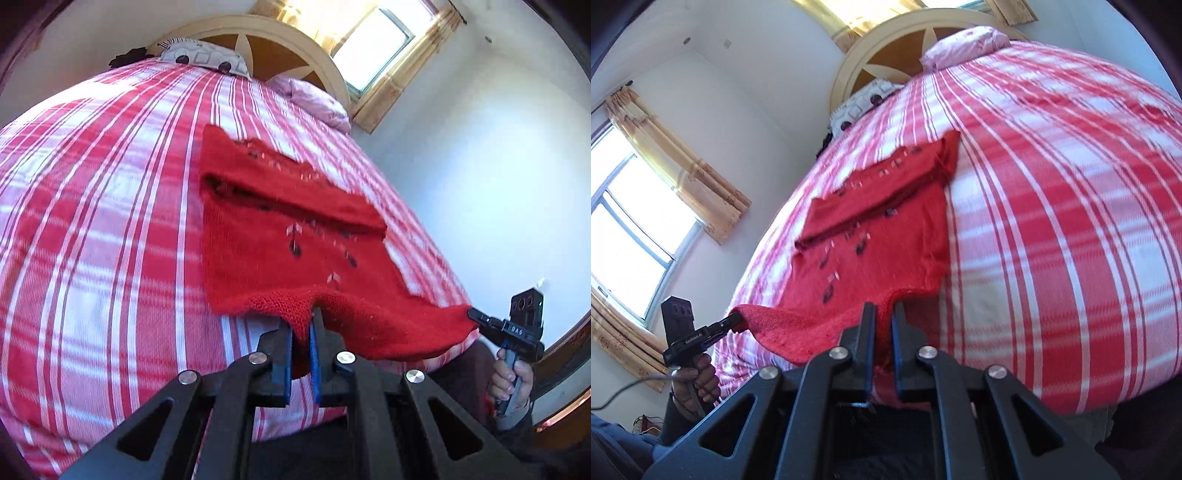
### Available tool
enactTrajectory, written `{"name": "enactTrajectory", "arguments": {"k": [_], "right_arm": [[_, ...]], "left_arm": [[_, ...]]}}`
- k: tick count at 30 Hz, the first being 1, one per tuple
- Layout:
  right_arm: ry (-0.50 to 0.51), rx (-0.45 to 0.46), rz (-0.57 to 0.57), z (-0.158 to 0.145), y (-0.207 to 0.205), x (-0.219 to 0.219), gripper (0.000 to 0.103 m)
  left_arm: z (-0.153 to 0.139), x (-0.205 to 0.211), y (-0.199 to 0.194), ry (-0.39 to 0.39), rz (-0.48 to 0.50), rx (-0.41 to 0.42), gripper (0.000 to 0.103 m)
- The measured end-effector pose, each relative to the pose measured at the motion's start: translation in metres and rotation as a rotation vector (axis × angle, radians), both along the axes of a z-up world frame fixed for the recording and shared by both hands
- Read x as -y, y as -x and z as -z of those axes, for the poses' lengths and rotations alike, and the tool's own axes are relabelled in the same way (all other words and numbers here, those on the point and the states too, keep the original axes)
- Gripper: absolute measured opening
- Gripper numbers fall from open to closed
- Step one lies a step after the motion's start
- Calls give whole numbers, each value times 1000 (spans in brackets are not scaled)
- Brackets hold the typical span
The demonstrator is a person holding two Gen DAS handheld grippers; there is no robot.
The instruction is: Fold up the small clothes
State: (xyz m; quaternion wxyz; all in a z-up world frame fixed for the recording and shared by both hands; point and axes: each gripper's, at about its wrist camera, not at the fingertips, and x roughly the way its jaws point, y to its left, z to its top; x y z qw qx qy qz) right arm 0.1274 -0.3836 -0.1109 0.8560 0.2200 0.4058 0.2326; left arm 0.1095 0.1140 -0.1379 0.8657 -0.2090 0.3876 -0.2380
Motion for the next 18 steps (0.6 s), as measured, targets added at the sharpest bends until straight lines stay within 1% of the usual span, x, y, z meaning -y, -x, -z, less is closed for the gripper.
{"name": "enactTrajectory", "arguments": {"k": [5, 8, 15, 18], "right_arm": [[-22, 16, 16, -11, -22, 0, 11], [-44, 21, 27, -19, -43, 0, 11], [-42, 41, 32, -40, -95, -7, 11], [-42, 43, 35, -45, -116, -13, 11]], "left_arm": [[-5, -9, -26, 63, -20, -3, 7], [-11, -12, -43, 85, -30, -2, 7], [-24, -20, -83, 109, -54, 14, 7], [-26, -19, -101, 104, -59, 15, 7]]}}
